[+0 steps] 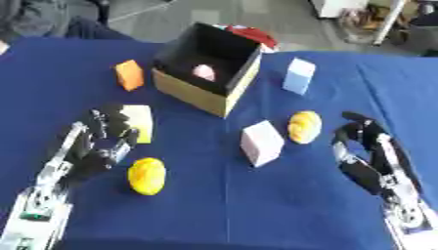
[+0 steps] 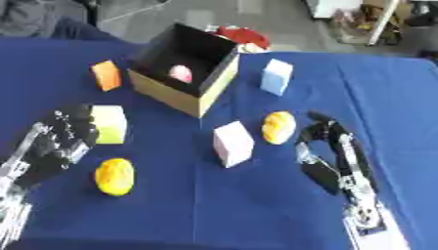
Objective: Pick up objects on the table and place them in the box.
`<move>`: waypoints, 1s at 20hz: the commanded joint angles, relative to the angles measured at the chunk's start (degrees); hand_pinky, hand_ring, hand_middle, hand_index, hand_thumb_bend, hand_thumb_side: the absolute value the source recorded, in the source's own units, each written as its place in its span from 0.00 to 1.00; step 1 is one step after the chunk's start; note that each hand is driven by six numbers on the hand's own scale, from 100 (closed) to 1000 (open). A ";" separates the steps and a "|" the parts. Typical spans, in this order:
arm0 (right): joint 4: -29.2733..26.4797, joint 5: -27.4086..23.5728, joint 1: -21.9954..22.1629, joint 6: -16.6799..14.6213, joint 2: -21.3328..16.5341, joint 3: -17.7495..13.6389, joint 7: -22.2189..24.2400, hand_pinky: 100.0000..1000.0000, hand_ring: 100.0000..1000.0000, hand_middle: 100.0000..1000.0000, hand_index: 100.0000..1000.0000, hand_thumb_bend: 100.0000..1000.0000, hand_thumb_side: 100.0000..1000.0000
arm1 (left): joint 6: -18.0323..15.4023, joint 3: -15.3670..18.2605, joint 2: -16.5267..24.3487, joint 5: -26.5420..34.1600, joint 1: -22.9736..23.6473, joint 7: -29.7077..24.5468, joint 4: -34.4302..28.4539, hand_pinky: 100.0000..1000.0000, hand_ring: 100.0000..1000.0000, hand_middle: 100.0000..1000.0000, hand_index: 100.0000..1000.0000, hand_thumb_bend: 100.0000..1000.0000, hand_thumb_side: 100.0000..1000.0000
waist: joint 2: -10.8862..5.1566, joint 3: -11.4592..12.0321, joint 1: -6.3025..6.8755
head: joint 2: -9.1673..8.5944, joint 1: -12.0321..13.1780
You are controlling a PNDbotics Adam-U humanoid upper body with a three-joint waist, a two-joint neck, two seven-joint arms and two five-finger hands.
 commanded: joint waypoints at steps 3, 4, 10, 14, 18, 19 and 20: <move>-0.98 0.52 -0.41 0.18 -0.59 -0.02 0.21 0.79 0.54 0.53 0.81 0.00 0.07 | -0.12 -0.16 0.53 -0.30 -0.35 -0.32 -0.95 0.76 0.68 0.62 0.81 0.34 0.26 | -1.33 -0.10 1.12 | 0.24 0.04; -0.99 0.50 -0.39 0.16 -0.60 -0.03 0.22 0.79 0.54 0.53 0.81 0.00 0.09 | -0.14 -0.16 0.59 -0.41 -0.36 -0.43 -0.95 0.76 0.68 0.62 0.81 0.35 0.26 | -1.34 -0.12 1.15 | 0.24 0.04; -0.95 0.01 -0.26 0.03 -0.69 -0.07 -0.20 0.79 0.54 0.53 0.80 0.00 0.17 | -0.67 -0.39 3.78 -2.21 -1.63 -1.76 -1.18 0.76 0.69 0.63 0.82 0.37 0.25 | -1.44 -0.32 1.38 | 0.24 0.09; -0.84 -0.11 -0.15 0.10 -0.92 -0.06 -0.39 0.79 0.54 0.53 0.81 0.00 0.20 | -2.07 -2.09 10.69 -6.65 -4.27 -4.73 -1.42 0.76 0.69 0.64 0.84 0.39 0.23 | -1.56 -0.57 1.65 | 0.24 0.08; -0.78 -0.23 -0.06 0.03 -1.19 0.02 -0.34 0.79 0.54 0.53 0.81 0.00 0.20 | -4.12 -5.60 18.69 -12.83 -7.14 -9.39 -0.63 0.76 0.69 0.65 0.85 0.41 0.21 | -1.64 -0.93 1.94 | 0.24 0.19; -0.76 -0.23 -0.04 0.02 -1.26 0.03 -0.34 0.79 0.54 0.53 0.81 0.00 0.20 | -4.59 -6.71 20.53 -14.10 -7.98 -10.52 -0.27 0.76 0.69 0.66 0.85 0.41 0.20 | -1.66 -1.01 2.03 | 0.24 0.26; -0.75 -0.24 -0.04 -0.01 -1.33 0.09 -0.32 0.79 0.54 0.53 0.81 0.00 0.20 | -5.15 -8.09 22.34 -15.28 -8.93 -11.81 0.15 0.76 0.69 0.66 0.85 0.42 0.20 | -1.69 -1.12 2.13 | 0.24 0.33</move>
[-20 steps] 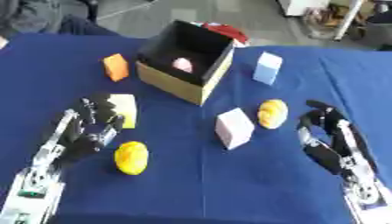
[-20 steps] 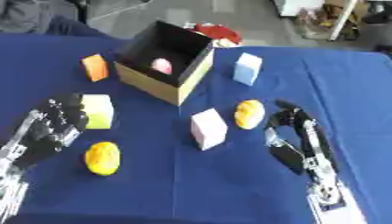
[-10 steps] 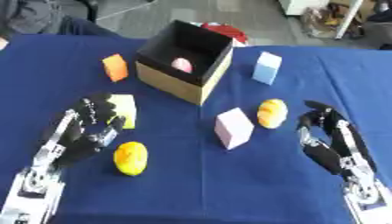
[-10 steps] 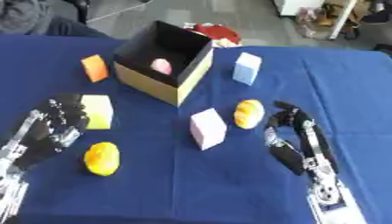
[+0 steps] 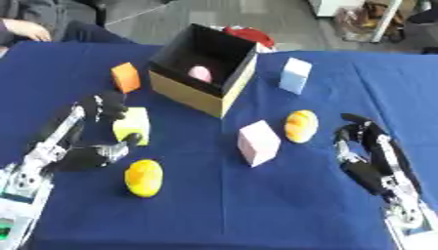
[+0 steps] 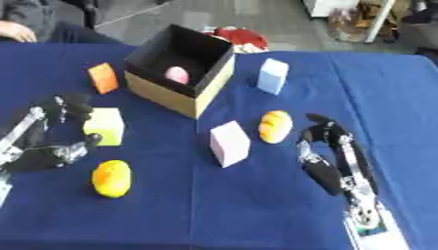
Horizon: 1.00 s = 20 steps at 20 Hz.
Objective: Pick up objects on the table and place them in the box.
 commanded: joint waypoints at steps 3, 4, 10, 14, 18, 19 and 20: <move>-0.72 -0.35 -0.26 -0.18 -1.38 0.23 -0.02 0.79 0.54 0.53 0.81 0.00 0.20 | -2.84 -6.27 9.35 -6.02 -5.24 -6.70 1.49 0.76 0.69 0.67 0.86 0.45 0.18 | -1.58 -0.38 1.20 | 0.24 0.34; -0.71 -0.36 -0.25 -0.19 -1.42 0.27 0.02 0.79 0.54 0.53 0.81 0.00 0.20 | -3.56 -7.60 10.33 -7.22 -6.54 -8.02 1.98 0.76 0.69 0.68 0.86 0.45 0.18 | -1.62 -0.51 1.24 | 0.24 0.34; -0.62 -0.46 -0.16 -0.24 -1.54 0.50 0.23 0.79 0.54 0.53 0.81 0.00 0.20 | -9.20 -14.69 12.32 -12.65 -14.40 -15.21 6.49 0.77 0.68 0.69 0.85 0.47 0.15 | -1.79 -1.16 1.41 | 0.24 -0.03; -0.57 -0.55 -0.11 -0.26 -1.60 0.61 0.35 0.79 0.54 0.53 0.81 0.00 0.20 | -12.70 -18.47 11.39 -14.97 -18.70 -17.99 11.19 0.78 0.68 0.69 0.85 0.48 0.15 | -1.86 -1.50 1.50 | 0.24 -0.24; -0.57 -0.65 -0.11 -0.29 -1.59 0.74 0.44 0.79 0.54 0.53 0.81 0.00 0.21 | -15.97 -21.65 9.79 -16.86 -21.39 -20.00 15.65 0.78 0.69 0.70 0.86 0.48 0.14 | -1.88 -1.72 1.52 | 0.24 -0.24; -0.57 -0.67 -0.10 -0.29 -1.58 0.74 0.45 0.79 0.54 0.53 0.81 0.00 0.21 | -16.50 -21.83 9.59 -17.11 -21.61 -20.15 16.26 0.78 0.69 0.70 0.86 0.48 0.14 | -1.89 -1.72 1.52 | 0.24 -0.25; -0.57 -0.68 -0.10 -0.29 -1.58 0.74 0.45 0.79 0.54 0.53 0.81 0.00 0.21 | -16.88 -21.89 9.46 -17.28 -21.73 -20.17 16.67 0.78 0.69 0.70 0.86 0.48 0.14 | -1.89 -1.72 1.52 | 0.24 -0.26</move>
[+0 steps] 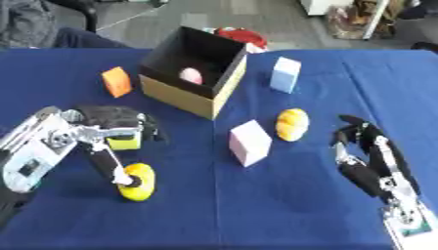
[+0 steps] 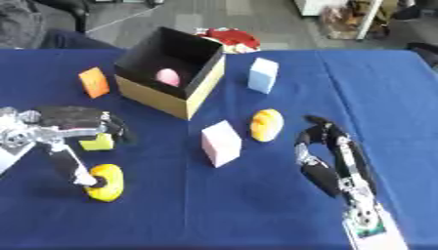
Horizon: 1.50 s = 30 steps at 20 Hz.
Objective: Pick up objects on the table and place them in the box.
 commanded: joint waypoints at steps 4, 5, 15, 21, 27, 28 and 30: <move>-0.59 -0.34 -0.38 -0.04 -1.15 0.00 0.13 0.79 0.54 0.53 0.81 0.00 0.21 | -3.66 -1.83 0.01 -1.39 -1.44 -2.13 2.55 0.77 0.68 0.70 0.86 0.43 0.11 | -1.51 -0.21 0.83 | 0.24 -0.19; -0.58 -0.35 -0.38 -0.01 -1.16 0.00 0.10 0.79 0.54 0.53 0.81 0.00 0.21 | -4.57 -2.05 0.15 -1.02 -1.46 -3.02 2.76 0.77 0.68 0.70 0.85 0.43 0.10 | -1.50 -0.19 0.84 | 0.24 -0.21; -0.56 -0.32 -0.43 0.10 -1.23 -0.03 -0.02 0.79 0.54 0.53 0.81 0.00 0.21 | -11.86 -2.63 2.26 -1.17 -0.55 -9.68 3.58 0.57 0.43 0.40 0.61 0.24 0.00 | -1.53 -0.17 1.00 | 0.24 -0.38; -0.53 -0.34 -0.35 0.20 -1.19 -0.15 -0.23 0.79 0.54 0.53 0.81 0.00 0.22 | -9.95 1.14 2.94 -0.19 -0.85 -9.74 0.77 0.45 0.30 0.25 0.47 0.15 0.00 | -1.67 0.02 0.94 | 0.24 -0.80; -0.39 -0.45 -0.12 0.33 -1.13 -0.16 -0.41 0.79 0.54 0.53 0.80 0.00 0.22 | -4.73 9.61 2.96 0.92 -6.58 -7.24 -4.61 0.47 0.30 0.25 0.47 0.20 0.00 | -2.03 0.52 0.63 | 0.24 -1.25; -0.36 -0.48 -0.10 0.33 -1.12 -0.07 -0.37 0.79 0.54 0.53 0.80 0.00 0.23 | -3.76 11.10 2.30 0.25 -7.98 -6.31 -4.12 0.47 0.30 0.25 0.47 0.20 0.00 | -2.07 0.48 0.56 | 0.24 -1.18; -0.25 -0.64 -0.03 0.35 -1.02 0.13 -0.27 0.79 0.54 0.53 0.80 0.00 0.23 | -1.91 13.92 0.47 -1.38 -10.87 -4.49 -2.22 0.48 0.31 0.26 0.49 0.23 0.00 | -2.22 0.26 0.37 | 0.24 -0.76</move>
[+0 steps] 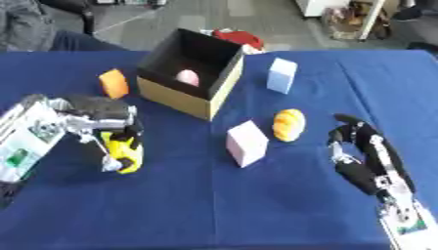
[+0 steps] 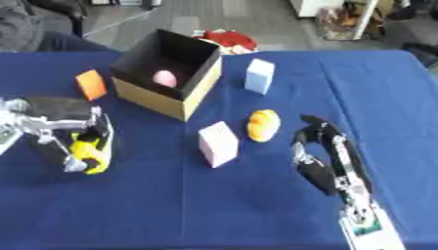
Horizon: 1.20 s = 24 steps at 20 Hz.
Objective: Pick up objects on the table and place them in the box.
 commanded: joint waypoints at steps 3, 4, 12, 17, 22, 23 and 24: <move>-0.53 -0.77 -0.41 -0.01 -0.76 0.39 0.12 0.79 0.54 0.53 0.80 0.00 0.23 | 2.17 7.12 -3.51 -4.14 -7.36 1.89 4.69 0.50 0.35 0.28 0.51 0.28 0.00 | -1.61 -0.60 -0.07 | 0.24 0.77; -0.54 -0.82 -0.48 -0.02 -0.73 0.39 0.14 0.79 0.54 0.53 0.80 0.00 0.23 | 3.19 7.23 -4.40 -5.15 -9.01 2.91 6.32 0.50 0.35 0.28 0.51 0.28 0.00 | -1.52 -0.61 -0.11 | 0.24 0.80; -0.64 -1.50 -1.70 -0.13 -0.75 1.36 0.94 0.79 0.54 0.53 0.80 0.00 0.24 | 11.11 12.76 -12.25 -13.24 -17.51 11.00 19.45 0.54 0.38 0.32 0.54 0.31 0.00 | 0.17 -4.16 -0.36 | 0.24 2.91; -0.71 -1.86 -2.41 -0.19 -0.88 1.76 1.39 0.79 0.54 0.53 0.80 0.00 0.24 | 15.90 13.50 -15.47 -18.12 -19.37 15.88 27.37 0.56 0.41 0.35 0.58 0.32 0.00 | 1.04 -5.82 -0.41 | -0.13 3.81; -0.74 -2.12 -2.68 -0.20 -0.84 1.92 1.62 0.79 0.54 0.53 0.80 0.00 0.24 | 16.42 12.92 -17.64 -23.11 -20.20 20.87 33.99 0.58 0.43 0.38 0.60 0.33 0.00 | 1.31 -6.29 -0.47 | -0.41 4.04; -0.75 -2.14 -2.71 -0.20 -0.82 1.92 1.64 0.79 0.54 0.53 0.80 0.00 0.24 | 16.21 12.99 -17.93 -24.13 -20.20 21.90 34.77 0.59 0.44 0.39 0.61 0.33 0.00 | 1.32 -6.31 -0.49 | -0.45 4.04; -0.74 -2.16 -2.71 -0.19 -0.82 1.90 1.64 0.79 0.54 0.53 0.80 0.00 0.24 | 16.01 13.04 -18.21 -25.14 -20.15 22.90 35.54 0.60 0.45 0.40 0.63 0.33 0.00 | 1.33 -6.30 -0.51 | -0.49 4.05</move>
